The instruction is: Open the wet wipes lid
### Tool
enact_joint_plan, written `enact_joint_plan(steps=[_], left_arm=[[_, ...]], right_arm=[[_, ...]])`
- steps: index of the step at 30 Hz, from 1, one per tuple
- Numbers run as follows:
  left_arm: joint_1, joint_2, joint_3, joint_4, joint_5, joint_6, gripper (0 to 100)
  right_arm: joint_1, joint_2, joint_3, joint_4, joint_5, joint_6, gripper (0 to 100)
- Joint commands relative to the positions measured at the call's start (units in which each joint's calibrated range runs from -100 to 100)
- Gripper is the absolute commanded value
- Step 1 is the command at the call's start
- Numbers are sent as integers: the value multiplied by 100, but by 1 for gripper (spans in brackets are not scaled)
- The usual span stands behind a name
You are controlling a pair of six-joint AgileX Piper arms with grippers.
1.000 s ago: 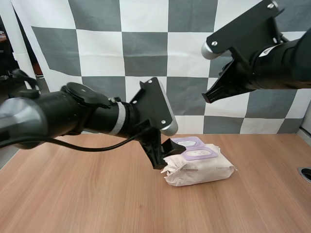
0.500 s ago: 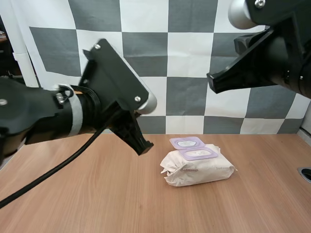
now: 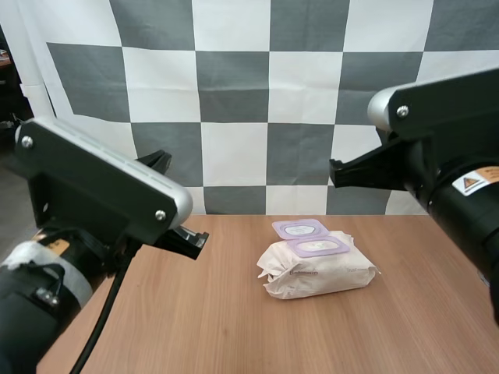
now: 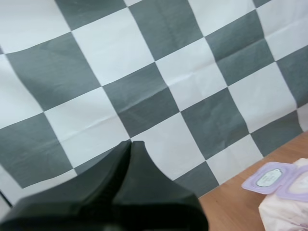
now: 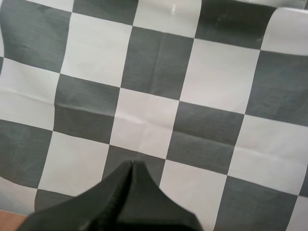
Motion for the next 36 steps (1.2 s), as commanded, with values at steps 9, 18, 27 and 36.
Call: enact_joint_plan(steps=[9,18,27,36], left_arm=[[201,-590,2364,-946,-3175,-403,0],[436,-590,2364,-925,-1387,-1095,0],[468,-590,2364,2260,163,-4433,0],[296,-590,2364,3132,553,-5403,0]], right_arm=[[44,-19,2218,-277,-1191,-1,0],[153,-663,3460,-295,-1371,22,0],[130,-883,3460,-174,-485,295,0],[27,-1095,3460,-725,550,834,0]])
